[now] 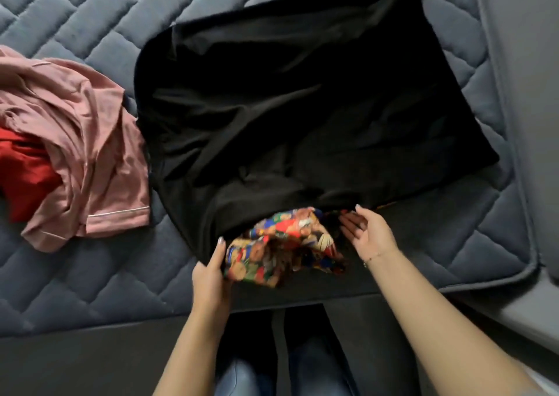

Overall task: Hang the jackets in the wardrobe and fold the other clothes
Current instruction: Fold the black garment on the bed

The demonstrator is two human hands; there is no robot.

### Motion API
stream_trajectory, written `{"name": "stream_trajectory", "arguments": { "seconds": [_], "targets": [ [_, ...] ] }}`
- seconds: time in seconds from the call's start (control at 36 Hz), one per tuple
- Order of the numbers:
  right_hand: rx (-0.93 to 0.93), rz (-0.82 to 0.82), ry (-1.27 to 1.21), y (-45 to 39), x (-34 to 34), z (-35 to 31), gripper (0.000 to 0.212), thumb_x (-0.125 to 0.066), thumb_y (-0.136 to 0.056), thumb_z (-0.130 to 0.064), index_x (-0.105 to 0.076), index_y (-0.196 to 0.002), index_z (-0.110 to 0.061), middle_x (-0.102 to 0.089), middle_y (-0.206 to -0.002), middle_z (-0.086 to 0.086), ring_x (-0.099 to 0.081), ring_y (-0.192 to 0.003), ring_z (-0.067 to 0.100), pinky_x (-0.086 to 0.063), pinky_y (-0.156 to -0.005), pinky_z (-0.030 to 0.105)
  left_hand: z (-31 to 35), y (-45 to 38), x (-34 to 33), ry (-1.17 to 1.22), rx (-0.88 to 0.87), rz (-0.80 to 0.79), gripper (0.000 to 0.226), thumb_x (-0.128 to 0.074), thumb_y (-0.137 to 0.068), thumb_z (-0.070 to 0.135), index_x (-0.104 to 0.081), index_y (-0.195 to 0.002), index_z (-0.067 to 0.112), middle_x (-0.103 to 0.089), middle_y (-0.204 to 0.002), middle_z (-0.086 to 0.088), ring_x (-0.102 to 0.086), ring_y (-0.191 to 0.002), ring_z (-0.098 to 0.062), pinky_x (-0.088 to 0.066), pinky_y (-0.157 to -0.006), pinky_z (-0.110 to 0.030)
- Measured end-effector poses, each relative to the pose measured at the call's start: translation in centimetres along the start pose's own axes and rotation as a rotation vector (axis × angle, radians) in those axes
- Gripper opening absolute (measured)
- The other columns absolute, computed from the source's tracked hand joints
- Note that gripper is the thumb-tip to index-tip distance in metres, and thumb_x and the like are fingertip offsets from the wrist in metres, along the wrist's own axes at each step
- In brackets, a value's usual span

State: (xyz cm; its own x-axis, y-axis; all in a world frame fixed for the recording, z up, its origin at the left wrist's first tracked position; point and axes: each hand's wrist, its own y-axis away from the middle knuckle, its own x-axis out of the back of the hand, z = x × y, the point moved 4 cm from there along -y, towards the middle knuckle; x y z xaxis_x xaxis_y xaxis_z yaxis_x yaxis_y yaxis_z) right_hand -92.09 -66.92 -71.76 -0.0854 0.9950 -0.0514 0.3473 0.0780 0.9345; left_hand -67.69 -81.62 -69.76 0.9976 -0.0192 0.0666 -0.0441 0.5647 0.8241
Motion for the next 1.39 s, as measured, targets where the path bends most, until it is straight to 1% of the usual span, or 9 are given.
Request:
{"name": "stream_trajectory", "arguments": {
  "seconds": [0.14, 0.44, 0.61, 0.86, 0.92, 1.0, 1.11, 1.28, 1.39],
  "targets": [
    [0.086, 0.034, 0.139, 1.1, 3.6, 1.3, 0.013, -0.055, -0.093, -0.008, -0.059, -0.083, -0.012, -0.061, -0.082, 0.006, -0.062, -0.076, 0.019, -0.051, -0.067, 0.03, -0.5, 0.8, 6.0, -0.509, -0.192, 0.225, 0.023, -0.065, -0.091, 0.028, -0.066, -0.076, 0.01, -0.07, -0.081, -0.005, -0.061, -0.087, -0.018, -0.05, -0.068, -0.026],
    [0.122, -0.091, -0.167, -5.0, 3.8, -8.9, 0.033, -0.056, -0.092, -0.044, -0.067, -0.109, -0.018, -0.073, -0.106, 0.003, -0.071, -0.092, 0.019, -0.056, -0.075, 0.04, -0.3, -3.2, 1.7, -0.364, -0.099, 0.206, 0.039, -0.058, -0.095, 0.032, -0.057, -0.128, 0.011, -0.063, -0.125, -0.01, -0.059, -0.113, -0.029, -0.046, -0.101, -0.045],
    [0.119, 0.272, 0.038, -6.3, 5.1, -10.6, 0.077, -0.058, -0.083, -0.064, -0.035, -0.146, -0.025, -0.037, -0.151, -0.004, -0.042, -0.134, 0.023, -0.037, -0.109, 0.046, 1.5, -1.4, 3.1, -0.588, -0.402, 0.399, 0.041, -0.05, -0.098, 0.035, -0.061, -0.121, 0.004, -0.064, -0.122, -0.014, -0.056, -0.117, -0.029, -0.043, -0.098, -0.034],
    [0.089, 0.348, 0.062, -3.6, 11.9, -5.7, 0.08, -0.063, -0.078, -0.066, -0.042, -0.143, -0.024, -0.039, -0.15, -0.004, -0.036, -0.138, 0.023, -0.031, -0.114, 0.047, -2.0, 1.0, 8.1, -0.618, -0.277, 0.404, 0.035, -0.052, -0.097, 0.035, -0.066, -0.105, 0.004, -0.068, -0.107, -0.016, -0.06, -0.105, -0.032, -0.046, -0.093, -0.041],
    [0.068, 0.329, 0.01, -2.5, 13.5, -3.5, 0.059, -0.06, -0.085, -0.058, -0.051, -0.134, -0.025, -0.045, -0.143, -0.003, -0.048, -0.128, 0.008, -0.04, -0.108, 0.033, -3.5, 1.6, 9.4, -0.628, -0.208, 0.41, 0.036, -0.052, -0.097, 0.035, -0.066, -0.1, 0.002, -0.068, -0.104, -0.019, -0.061, -0.103, -0.034, -0.047, -0.092, -0.044],
    [0.026, 0.351, -0.098, -1.8, 15.7, -1.5, 0.017, -0.057, -0.094, -0.043, -0.058, -0.088, -0.027, -0.057, -0.093, 0.0, -0.057, -0.049, -0.01, -0.047, -0.049, 0.009, -5.2, 2.4, 10.9, -0.635, -0.142, 0.418, 0.037, -0.053, -0.097, 0.036, -0.065, -0.097, 0.002, -0.067, -0.101, -0.02, -0.061, -0.1, -0.035, -0.047, -0.09, -0.044],
    [0.072, 0.277, -0.137, -2.5, 17.2, -0.9, 0.038, -0.063, -0.092, -0.029, -0.059, -0.127, -0.016, -0.06, -0.13, 0.006, -0.06, -0.111, 0.018, -0.047, -0.101, 0.035, -5.6, 2.8, 11.8, -0.676, -0.125, 0.413, 0.043, -0.05, -0.097, 0.039, -0.065, -0.103, 0.0, -0.066, -0.105, -0.022, -0.061, -0.102, -0.037, -0.047, -0.092, -0.047],
    [0.141, 0.314, -0.131, -1.1, 16.8, -3.0, 0.044, -0.065, -0.09, -0.034, -0.057, -0.131, -0.018, -0.059, -0.131, 0.003, -0.058, -0.114, 0.02, -0.046, -0.101, 0.04, -4.3, 3.6, 11.6, -0.696, -0.007, 0.436, 0.05, -0.046, -0.098, 0.041, -0.062, -0.105, -0.006, -0.064, -0.11, -0.027, -0.06, -0.102, -0.042, -0.048, -0.092, -0.049],
    [0.194, 0.32, -0.138, 0.3, 16.1, -6.1, 0.051, -0.059, -0.087, -0.046, -0.055, -0.133, -0.025, -0.059, -0.127, -0.007, -0.055, -0.115, 0.014, -0.041, -0.093, 0.028, -2.5, 4.7, 10.1, -0.253, 0.132, 0.334, 0.03, -0.054, -0.095, 0.031, -0.059, -0.108, 0.004, -0.066, -0.09, -0.014, -0.063, -0.071, -0.028, -0.057, -0.052, -0.035]
  ]
}}
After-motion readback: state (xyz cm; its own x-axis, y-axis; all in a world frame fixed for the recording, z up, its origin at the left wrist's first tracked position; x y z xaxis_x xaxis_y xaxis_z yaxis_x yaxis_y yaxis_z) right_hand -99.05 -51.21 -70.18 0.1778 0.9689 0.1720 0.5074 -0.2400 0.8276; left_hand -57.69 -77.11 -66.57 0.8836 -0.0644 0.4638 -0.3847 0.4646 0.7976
